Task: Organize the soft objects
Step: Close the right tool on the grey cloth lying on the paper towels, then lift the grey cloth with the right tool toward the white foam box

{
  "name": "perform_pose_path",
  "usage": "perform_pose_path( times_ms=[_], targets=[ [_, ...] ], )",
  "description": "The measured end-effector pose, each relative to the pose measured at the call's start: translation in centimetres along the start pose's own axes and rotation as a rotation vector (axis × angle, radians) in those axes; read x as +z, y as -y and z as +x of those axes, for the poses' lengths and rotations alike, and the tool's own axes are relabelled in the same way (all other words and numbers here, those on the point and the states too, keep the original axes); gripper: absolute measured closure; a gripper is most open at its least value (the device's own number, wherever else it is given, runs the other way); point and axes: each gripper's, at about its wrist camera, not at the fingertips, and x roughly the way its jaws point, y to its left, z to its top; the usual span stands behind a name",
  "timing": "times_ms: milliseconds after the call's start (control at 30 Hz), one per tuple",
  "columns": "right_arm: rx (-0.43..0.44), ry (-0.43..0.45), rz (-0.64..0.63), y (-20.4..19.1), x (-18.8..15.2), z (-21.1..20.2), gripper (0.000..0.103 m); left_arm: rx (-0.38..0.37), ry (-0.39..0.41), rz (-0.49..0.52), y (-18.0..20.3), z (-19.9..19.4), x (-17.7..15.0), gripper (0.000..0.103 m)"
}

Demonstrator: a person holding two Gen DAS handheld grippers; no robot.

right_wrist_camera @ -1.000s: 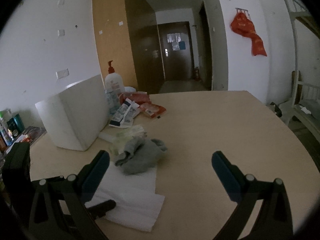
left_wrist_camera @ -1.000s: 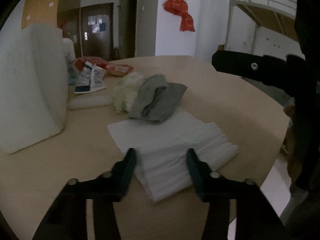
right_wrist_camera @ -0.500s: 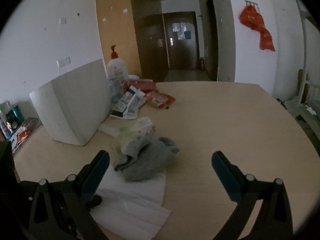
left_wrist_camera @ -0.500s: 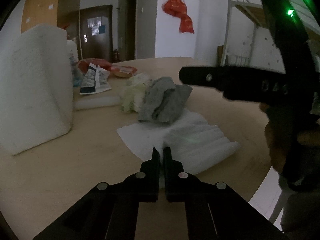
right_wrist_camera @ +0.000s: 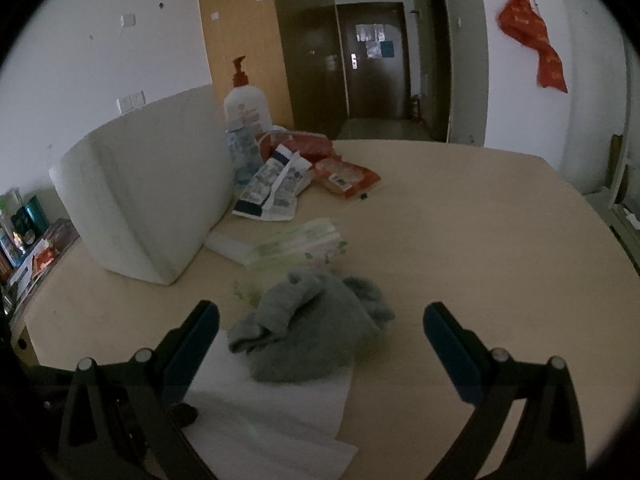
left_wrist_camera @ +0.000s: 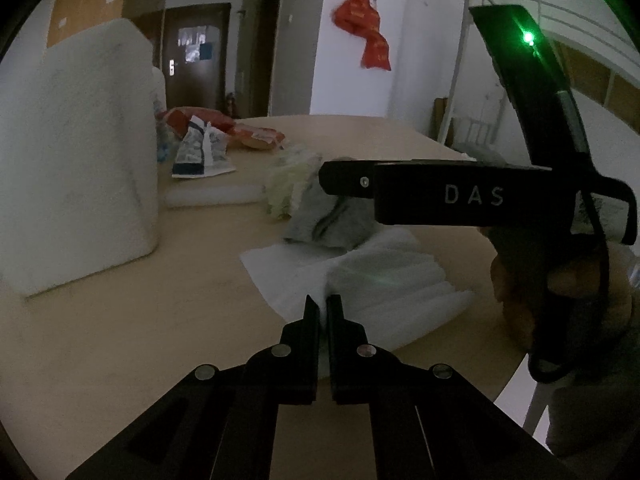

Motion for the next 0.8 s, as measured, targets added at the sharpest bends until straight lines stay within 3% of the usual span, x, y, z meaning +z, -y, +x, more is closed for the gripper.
perform_pose_path(
  times_ms=[133,200,333,467,800],
  targets=[
    [0.016,-0.033,0.009,0.0,0.0,0.7,0.005,-0.003,-0.001,-0.009,-0.6,0.0,0.0,0.099],
    [0.018,-0.048,0.011,0.0,0.0,1.0,0.024,-0.006,0.001,-0.017,-0.8,-0.1,0.0,0.099],
    [0.019,-0.092,0.022,0.2,-0.2,1.7,0.044,-0.009,0.0,-0.021,-1.0,-0.1,-0.1,0.099],
    [0.047,-0.099,0.003,-0.2,-0.5,1.6,0.081,-0.005,0.0,-0.021,-1.1,-0.1,-0.1,0.099],
    [0.074,-0.027,0.05,0.6,-0.3,-1.1,0.088,0.0,0.019,-0.025,-1.1,-0.4,0.1,0.099]
  ],
)
